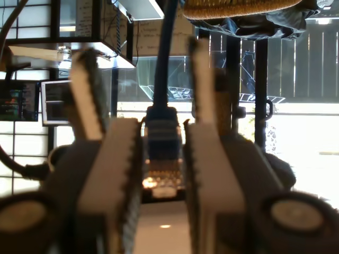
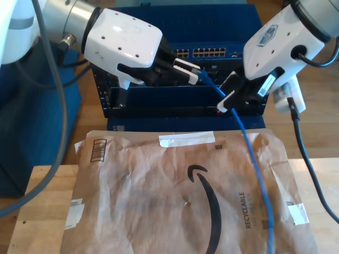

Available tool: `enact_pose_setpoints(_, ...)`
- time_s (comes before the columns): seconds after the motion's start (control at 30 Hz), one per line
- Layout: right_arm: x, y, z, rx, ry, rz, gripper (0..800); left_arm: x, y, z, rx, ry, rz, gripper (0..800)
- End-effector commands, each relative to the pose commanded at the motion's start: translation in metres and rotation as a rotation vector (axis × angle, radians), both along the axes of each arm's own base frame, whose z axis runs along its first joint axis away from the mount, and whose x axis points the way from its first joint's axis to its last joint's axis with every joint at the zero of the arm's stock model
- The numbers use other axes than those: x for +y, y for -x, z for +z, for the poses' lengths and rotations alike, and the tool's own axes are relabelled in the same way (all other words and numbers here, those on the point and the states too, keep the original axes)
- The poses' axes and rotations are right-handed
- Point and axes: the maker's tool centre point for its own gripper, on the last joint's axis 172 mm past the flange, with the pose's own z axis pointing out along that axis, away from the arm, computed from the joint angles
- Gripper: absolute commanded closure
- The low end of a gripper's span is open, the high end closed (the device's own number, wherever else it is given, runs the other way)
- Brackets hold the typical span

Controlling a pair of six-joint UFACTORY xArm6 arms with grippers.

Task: Grab the cable and plug it in

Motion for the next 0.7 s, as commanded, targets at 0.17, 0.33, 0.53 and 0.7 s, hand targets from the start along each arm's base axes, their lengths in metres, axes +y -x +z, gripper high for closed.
enact_pose_setpoints(0.17,-0.002,-0.009,0.028,-0.068,-0.001,-0.009,3,-0.002,0.008,0.000,0.109,-0.009,-0.008,798)
enact_pose_setpoints(0.33,-0.003,-0.013,0.035,-0.091,0.000,0.000,3,-0.005,0.009,0.003,0.221,0.009,-0.004,798)
enact_pose_setpoints(0.53,0.000,-0.011,0.036,-0.082,-0.009,0.001,3,0.012,-0.009,0.013,0.337,0.066,0.043,798)
enact_pose_setpoints(0.7,-0.006,-0.017,0.046,-0.105,-0.009,-0.020,4,0.032,-0.029,0.013,0.397,0.117,0.090,798)
